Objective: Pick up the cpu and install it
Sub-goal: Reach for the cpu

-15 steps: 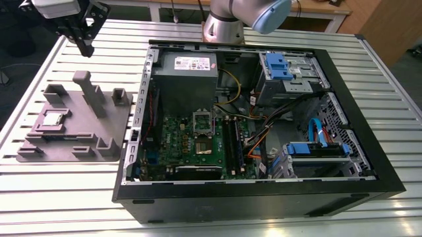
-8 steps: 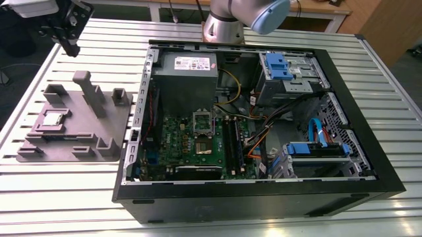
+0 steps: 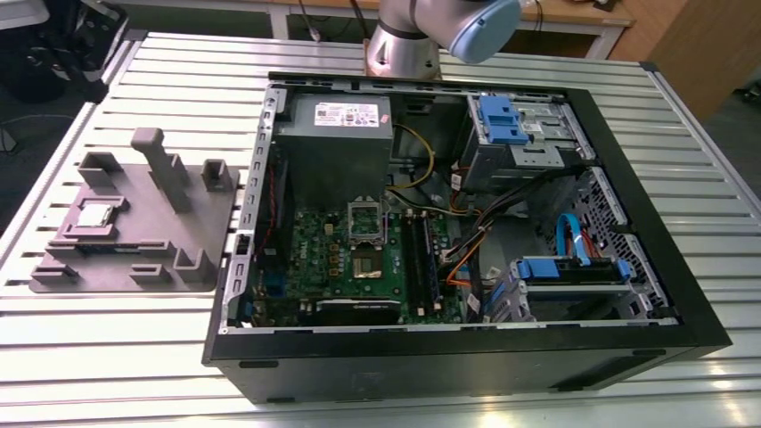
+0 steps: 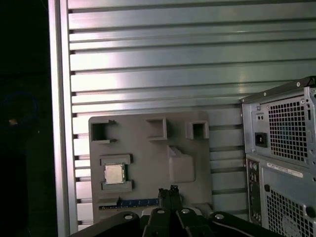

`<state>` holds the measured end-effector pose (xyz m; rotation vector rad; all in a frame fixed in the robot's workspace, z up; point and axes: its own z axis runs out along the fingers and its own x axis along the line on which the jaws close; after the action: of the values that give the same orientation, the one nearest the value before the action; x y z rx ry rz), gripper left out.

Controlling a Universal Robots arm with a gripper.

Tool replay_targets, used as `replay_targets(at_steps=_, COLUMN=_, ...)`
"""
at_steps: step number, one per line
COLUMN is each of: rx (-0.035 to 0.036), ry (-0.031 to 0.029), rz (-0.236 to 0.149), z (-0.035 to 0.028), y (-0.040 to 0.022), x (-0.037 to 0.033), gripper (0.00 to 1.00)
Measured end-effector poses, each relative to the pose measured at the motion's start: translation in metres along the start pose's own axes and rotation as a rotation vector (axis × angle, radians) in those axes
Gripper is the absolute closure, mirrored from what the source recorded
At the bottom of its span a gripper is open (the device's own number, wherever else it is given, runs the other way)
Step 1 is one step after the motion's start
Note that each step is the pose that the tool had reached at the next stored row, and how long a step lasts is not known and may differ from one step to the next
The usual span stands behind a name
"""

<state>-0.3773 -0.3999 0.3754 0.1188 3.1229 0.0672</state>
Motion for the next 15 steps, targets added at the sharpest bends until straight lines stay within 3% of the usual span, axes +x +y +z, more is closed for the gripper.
replay_targets(at_steps=7, rx=0.0000, ry=-0.0001, rz=0.000, z=0.0020, y=-0.0117, x=0.0159, gripper=0.90)
replay_targets(at_steps=15, rx=0.0000, ry=0.0000, rz=0.000, z=0.0032, y=-0.0146, x=0.0520, gripper=0.90)
